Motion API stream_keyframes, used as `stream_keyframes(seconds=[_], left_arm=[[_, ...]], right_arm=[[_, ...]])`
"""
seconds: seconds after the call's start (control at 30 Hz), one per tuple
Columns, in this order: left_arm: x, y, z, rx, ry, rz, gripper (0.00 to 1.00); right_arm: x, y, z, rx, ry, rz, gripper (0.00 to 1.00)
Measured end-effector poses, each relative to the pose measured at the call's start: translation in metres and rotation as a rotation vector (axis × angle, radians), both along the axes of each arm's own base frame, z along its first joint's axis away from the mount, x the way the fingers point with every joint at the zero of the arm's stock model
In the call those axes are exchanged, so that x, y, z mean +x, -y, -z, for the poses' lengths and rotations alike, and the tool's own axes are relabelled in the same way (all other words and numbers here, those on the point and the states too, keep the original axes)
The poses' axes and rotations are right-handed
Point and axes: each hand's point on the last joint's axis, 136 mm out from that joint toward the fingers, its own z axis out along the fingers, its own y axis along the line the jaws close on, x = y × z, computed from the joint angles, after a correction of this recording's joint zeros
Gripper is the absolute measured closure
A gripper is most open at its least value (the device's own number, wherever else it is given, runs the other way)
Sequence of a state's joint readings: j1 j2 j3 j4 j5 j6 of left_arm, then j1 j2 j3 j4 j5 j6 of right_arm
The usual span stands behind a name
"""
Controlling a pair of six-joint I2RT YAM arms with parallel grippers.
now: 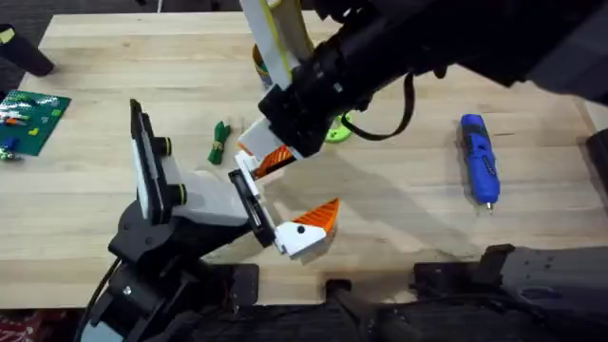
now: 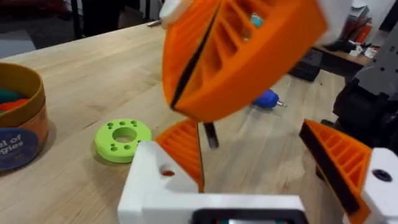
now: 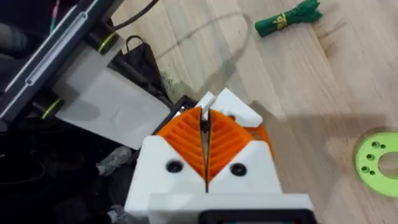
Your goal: Pick up the gripper from the table and insert it into the empty holder that is missing its gripper. Then pick up a screw, insert it into the mounting hole, and use the screwdriver to tighten it. Finally, clean up the table by picking up the vegetable and placing it into the bucket.
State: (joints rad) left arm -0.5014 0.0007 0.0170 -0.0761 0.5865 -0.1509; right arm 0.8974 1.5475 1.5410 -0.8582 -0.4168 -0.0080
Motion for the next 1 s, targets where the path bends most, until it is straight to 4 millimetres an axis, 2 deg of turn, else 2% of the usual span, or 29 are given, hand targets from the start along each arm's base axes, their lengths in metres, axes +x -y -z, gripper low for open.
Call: stream_keyframes(seconds=[0.27,0.63,0.83,1.0], left_arm=[[0.000,0.000,0.000,0.000,0.000,0.000,0.015],[0.000,0.000,0.000,0.000,0.000,0.000,0.015],[0.000,0.000,0.000,0.000,0.000,0.000,0.015],[0.000,0.000,0.000,0.000,0.000,0.000,0.015]], right_arm=[[0.004,-0.005,0.019,-0.038,-0.027,-0.003,0.991],[0.004,-0.004,0.021,-0.045,-0.011,-0.026,0.991],[-0.001,0.012,0.030,-0.115,-0.027,-0.036,0.991],[0.003,0.035,0.023,-0.139,-0.034,0.000,0.991]])
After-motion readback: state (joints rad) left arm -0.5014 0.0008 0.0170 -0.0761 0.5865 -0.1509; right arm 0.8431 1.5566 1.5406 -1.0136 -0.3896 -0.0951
